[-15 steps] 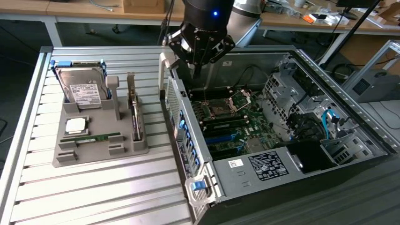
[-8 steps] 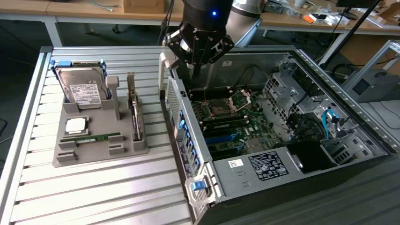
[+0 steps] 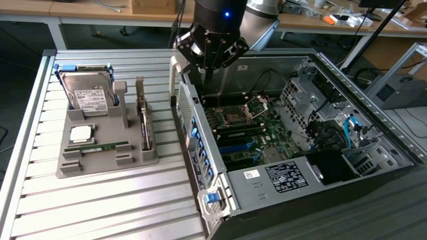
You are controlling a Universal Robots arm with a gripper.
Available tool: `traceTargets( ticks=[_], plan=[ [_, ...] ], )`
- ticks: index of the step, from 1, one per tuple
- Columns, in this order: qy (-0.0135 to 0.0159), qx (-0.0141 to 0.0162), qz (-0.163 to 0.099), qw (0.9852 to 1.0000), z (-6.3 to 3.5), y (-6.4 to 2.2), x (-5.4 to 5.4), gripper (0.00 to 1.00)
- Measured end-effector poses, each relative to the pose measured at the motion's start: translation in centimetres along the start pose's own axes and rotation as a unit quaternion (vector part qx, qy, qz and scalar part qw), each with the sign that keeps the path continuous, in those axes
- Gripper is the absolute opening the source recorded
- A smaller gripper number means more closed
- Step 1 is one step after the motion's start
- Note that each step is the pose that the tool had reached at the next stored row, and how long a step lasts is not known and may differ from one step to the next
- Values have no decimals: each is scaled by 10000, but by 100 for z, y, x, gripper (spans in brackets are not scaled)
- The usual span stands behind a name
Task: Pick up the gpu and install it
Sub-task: 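Reach for the gpu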
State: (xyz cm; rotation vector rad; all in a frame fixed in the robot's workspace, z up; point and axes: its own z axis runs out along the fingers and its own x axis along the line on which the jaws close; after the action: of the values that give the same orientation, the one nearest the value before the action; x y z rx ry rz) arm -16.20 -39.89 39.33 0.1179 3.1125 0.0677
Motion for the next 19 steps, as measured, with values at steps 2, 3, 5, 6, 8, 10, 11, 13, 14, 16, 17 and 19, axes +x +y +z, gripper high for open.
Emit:
traceTargets(
  ticks=[2,3,5,6,8,10,11,13,14,16,17,19],
  plan=[
    [0,0,0,10000,0,0,4,11],
    [0,0,0,10000,0,-1,6,11],
    [0,0,0,10000,0,-1,11,11],
    [0,0,0,10000,-1,-1,13,11],
    [0,0,0,10000,-1,-2,21,11],
    [0,0,0,10000,-1,-2,26,11],
    [0,0,0,10000,-1,-2,29,11],
    [0,0,0,10000,-1,-3,34,11],
    [0,0,0,10000,-1,-3,37,11],
    [0,0,0,10000,-1,-3,41,11],
    [0,0,0,10000,-2,-3,44,11],
    [0,0,0,10000,-1,-4,48,11]
  ],
)
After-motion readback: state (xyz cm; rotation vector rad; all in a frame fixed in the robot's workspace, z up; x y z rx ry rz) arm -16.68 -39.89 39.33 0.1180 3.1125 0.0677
